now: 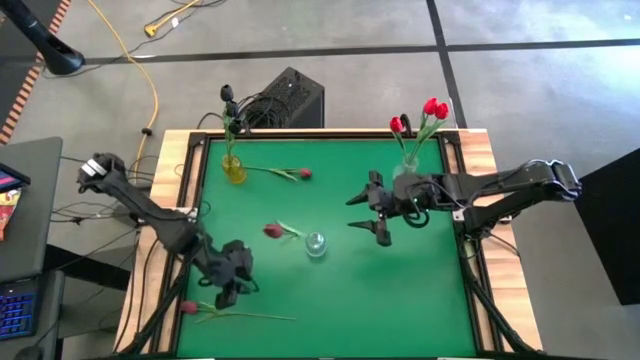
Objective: Sort flowers into vase by color
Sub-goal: Put the bottom dark red tulip into the bottom transparent vase
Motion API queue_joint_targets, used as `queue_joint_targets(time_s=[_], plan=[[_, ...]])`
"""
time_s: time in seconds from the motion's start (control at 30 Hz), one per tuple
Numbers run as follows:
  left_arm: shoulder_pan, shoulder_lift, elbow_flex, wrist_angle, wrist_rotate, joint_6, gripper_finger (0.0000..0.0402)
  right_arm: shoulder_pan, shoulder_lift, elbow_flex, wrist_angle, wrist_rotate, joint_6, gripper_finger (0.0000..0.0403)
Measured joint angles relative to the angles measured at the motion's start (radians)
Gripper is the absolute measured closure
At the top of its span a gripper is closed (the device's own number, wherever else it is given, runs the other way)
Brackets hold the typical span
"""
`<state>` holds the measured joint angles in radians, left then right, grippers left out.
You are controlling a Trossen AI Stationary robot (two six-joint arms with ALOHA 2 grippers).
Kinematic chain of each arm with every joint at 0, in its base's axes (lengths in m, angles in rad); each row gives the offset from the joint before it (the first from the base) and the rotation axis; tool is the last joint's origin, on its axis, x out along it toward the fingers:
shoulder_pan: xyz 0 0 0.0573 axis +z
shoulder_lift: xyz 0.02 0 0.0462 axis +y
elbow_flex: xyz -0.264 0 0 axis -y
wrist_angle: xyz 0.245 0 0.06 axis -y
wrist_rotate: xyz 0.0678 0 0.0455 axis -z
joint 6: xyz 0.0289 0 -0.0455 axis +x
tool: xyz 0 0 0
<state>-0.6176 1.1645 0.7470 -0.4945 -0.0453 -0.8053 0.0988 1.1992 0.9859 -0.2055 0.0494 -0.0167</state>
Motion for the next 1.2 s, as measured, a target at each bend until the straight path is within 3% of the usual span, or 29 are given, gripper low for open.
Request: queue_joint_targets(time_s=[0.27,0.37,0.47,0.73,1.0,1.2], plan=[[-0.146,0.024,-0.081,0.075,-0.084,-0.074,0.0235,0.057,0.000,0.000,-0.034,0.000,0.019,0.0117],[-0.178,0.097,-0.081,0.160,-0.082,-0.091,0.0235,0.074,0.000,0.000,-0.053,0.000,0.020,0.0117],[-0.183,0.221,-0.049,0.228,-0.015,-0.094,0.0235,0.080,0.000,0.000,-0.067,-0.001,0.019,0.0117],[-0.181,0.496,0.122,0.101,0.076,-0.007,0.0235,0.071,0.000,0.000,-0.064,0.000,-0.025,0.0117],[-0.183,0.589,0.254,-0.109,0.049,0.130,0.0238,0.070,0.000,0.000,-0.072,0.000,-0.029,0.0117],[-0.181,0.590,0.272,-0.196,-0.007,0.153,0.0311,0.070,0.000,0.000,-0.078,0.000,-0.029,0.0117]])
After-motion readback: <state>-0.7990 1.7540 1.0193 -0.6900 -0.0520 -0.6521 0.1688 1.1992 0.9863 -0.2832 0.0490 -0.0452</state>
